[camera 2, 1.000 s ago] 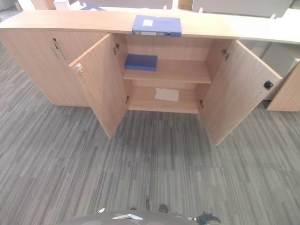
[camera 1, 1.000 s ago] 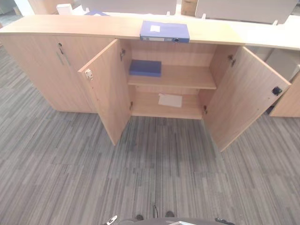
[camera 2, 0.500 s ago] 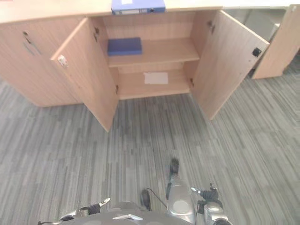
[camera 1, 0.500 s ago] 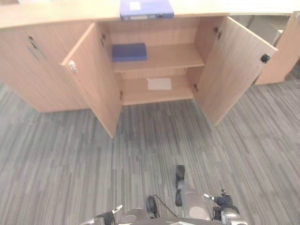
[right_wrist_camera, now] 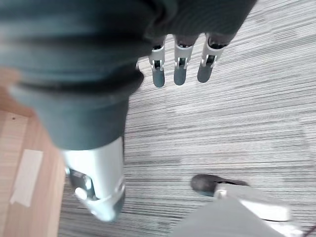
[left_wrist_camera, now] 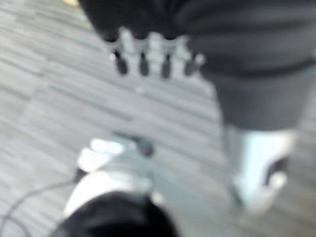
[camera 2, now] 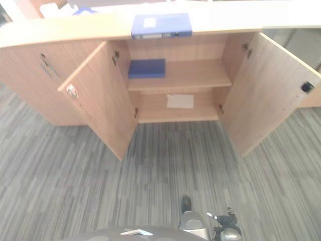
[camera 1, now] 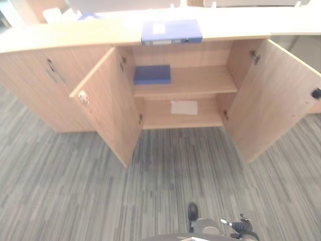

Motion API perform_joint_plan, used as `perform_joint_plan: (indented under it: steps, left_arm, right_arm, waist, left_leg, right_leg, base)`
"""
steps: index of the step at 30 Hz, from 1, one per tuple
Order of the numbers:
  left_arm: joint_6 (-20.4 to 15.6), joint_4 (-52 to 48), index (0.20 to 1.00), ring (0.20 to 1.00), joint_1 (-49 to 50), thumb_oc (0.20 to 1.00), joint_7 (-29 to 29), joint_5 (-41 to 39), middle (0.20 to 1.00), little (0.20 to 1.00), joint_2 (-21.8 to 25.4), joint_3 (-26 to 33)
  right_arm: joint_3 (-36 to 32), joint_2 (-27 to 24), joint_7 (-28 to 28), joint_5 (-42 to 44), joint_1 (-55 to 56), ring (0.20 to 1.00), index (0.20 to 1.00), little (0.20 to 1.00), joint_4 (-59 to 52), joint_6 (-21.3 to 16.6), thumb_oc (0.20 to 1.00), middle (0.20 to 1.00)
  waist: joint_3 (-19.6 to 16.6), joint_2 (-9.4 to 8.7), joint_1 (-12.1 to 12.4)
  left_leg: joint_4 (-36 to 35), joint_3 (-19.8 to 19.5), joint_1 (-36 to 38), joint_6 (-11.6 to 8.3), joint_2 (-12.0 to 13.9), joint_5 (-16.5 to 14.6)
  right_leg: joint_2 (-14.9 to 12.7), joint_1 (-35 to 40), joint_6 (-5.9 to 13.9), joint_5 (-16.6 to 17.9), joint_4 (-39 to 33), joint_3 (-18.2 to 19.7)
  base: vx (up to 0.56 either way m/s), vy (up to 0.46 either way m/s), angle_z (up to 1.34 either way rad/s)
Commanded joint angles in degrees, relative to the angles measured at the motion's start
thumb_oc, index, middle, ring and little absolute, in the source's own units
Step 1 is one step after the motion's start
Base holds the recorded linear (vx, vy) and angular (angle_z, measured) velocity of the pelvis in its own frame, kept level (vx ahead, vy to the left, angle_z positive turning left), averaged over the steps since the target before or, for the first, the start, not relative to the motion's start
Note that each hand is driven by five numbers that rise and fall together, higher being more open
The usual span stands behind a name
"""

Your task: Put the empty folder in the office cabinet

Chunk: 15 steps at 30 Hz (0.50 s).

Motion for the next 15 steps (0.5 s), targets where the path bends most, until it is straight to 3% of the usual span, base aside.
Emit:
perform_joint_plan:
  steps: [1,3,4,6,8,10,11,12,14,15]
  left_arm:
    - [-3.2,-1.8,1.0,1.0,-4.1,1.0,0.0,-1.4,1.0,1.0,2.7,-1.6]
    - [-2.5,-2.6,1.0,1.0,-5.6,1.0,0.3,-1.6,1.0,1.0,2.9,-2.2]
    - [-2.3,-2.6,1.0,1.0,-6.4,1.0,0.8,-2.7,1.0,1.0,2.8,-2.2]
    - [-2.4,-2.7,1.0,1.0,-6.6,1.0,0.9,-2.5,1.0,1.0,2.8,-2.1]
    - [-2.8,-2.8,1.0,1.0,-6.5,1.0,0.6,-0.5,1.0,1.0,3.2,-1.8]
    - [-3.2,-2.5,1.0,1.0,-6.1,1.0,1.0,2.3,1.0,1.0,3.3,-1.6]
    - [-3.9,-2.2,1.0,1.0,-5.4,1.0,1.5,3.5,1.0,1.0,3.4,-2.1]
    - [-3.9,-2.2,1.0,1.0,-5.4,1.0,1.5,3.5,1.0,1.0,3.4,-2.1]
    - [-4.5,-2.1,1.0,1.0,-4.6,1.0,2.4,4.1,1.0,1.0,3.1,-2.3]
    - [-4.7,-2.2,1.0,1.0,-4.4,1.0,2.6,4.1,1.0,1.0,2.9,-2.0]
  right_arm:
    - [1.7,-3.0,2.1,-0.8,-2.1,1.0,1.0,1.0,-1.3,2.4,1.0,1.0]
    - [1.6,-3.6,2.6,0.4,-2.4,1.0,1.0,1.0,-0.4,2.9,1.0,1.0]
    - [1.6,-3.9,3.0,1.9,-2.6,1.0,1.0,1.0,0.0,2.4,1.0,1.0]
    - [1.8,-4.0,3.3,2.5,-2.7,1.0,1.0,1.0,0.1,2.2,1.0,1.0]
    - [2.0,-4.2,4.7,2.9,-3.2,1.0,1.0,1.0,-0.3,2.0,1.0,1.0]
    - [2.8,-4.1,5.6,2.7,-3.8,1.0,1.0,1.0,-0.3,1.0,1.0,1.0]
    - [4.1,-3.9,6.1,2.6,-4.1,1.0,1.0,1.0,-0.7,-0.4,1.0,1.0]
    - [4.1,-3.9,6.1,2.6,-4.1,1.0,1.0,1.0,-0.7,-0.4,1.0,1.0]
    - [5.4,-3.8,6.0,0.8,-4.2,1.0,1.0,1.0,-1.6,-1.3,1.0,1.0]
    - [6.0,-3.7,5.8,-0.8,-4.4,1.0,1.0,1.0,-1.9,-1.4,1.0,1.0]
  waist:
    - [0.9,-2.46,-0.9]
    - [1.4,-3.96,0.1]
    - [2.5,-4.97,1.5]
    - [3.0,-5.37,2.1]
    - [4.1,-6.21,3.8]
    - [4.7,-6.23,5.1]
    - [4.7,-5.71,6.5]
    - [4.7,-5.71,6.5]
    - [4.8,-5.33,7.9]
    - [4.5,-5.33,8.3]
  left_leg:
    - [12.8,6.3,-0.5,-2.35,4.1,6.6]
    - [22.9,7.7,-8.2,-2.39,5.5,8.2]
    - [27.1,6.9,-15.1,-1.03,3.3,5.7]
    - [27.9,6.7,-17.4,-0.39,2.3,4.6]
    - [22.7,7.3,-21.3,1.78,-0.2,1.9]
    - [12.2,6.5,-22.4,2.48,-2.5,1.9]
    - [3.1,4.8,-24.6,1.25,-2.8,6.7]
    - [3.1,4.8,-24.6,1.25,-2.8,6.7]
    - [-0.3,2.1,-27.6,0.04,-2.8,11.8]
    - [-0.6,1.9,-27.6,0.31,-3.0,12.0]
  right_leg:
    - [-2.5,-7.4,2.21,0.0,3.1,1.8]
    - [-2.5,-4.4,0.61,-1.5,1.7,1.4]
    - [-2.8,-2.2,0.37,-2.0,1.0,1.5]
    - [-2.8,-1.2,0.35,-2.2,0.6,1.7]
    - [-2.7,1.4,0.96,-3.0,-0.2,2.7]
    - [-1.8,2.9,1.9,-3.8,-0.5,4.4]
    - [0.0,4.7,2.06,-4.8,-1.2,6.2]
    - [0.0,4.7,2.06,-4.8,-1.2,6.2]
    - [1.7,7.2,1.58,-6.3,-1.4,8.8]
    - [1.9,7.9,1.52,-7.1,-1.3,9.6]
  base:
    - [0.31,-0.272,-0.17]
    - [0.27,-0.276,-0.06]
    - [0.22,-0.211,0.24]
    - [0.14,-0.079,0.25]
    - [0.25,-0.003,-0.15]
    - [0.37,0.075,-0.44]
    - [0.32,0.077,-0.29]
    - [0.33,0.073,-0.21]
    - [0.27,0.088,-0.27]
    - [0.29,0.146,-0.77]
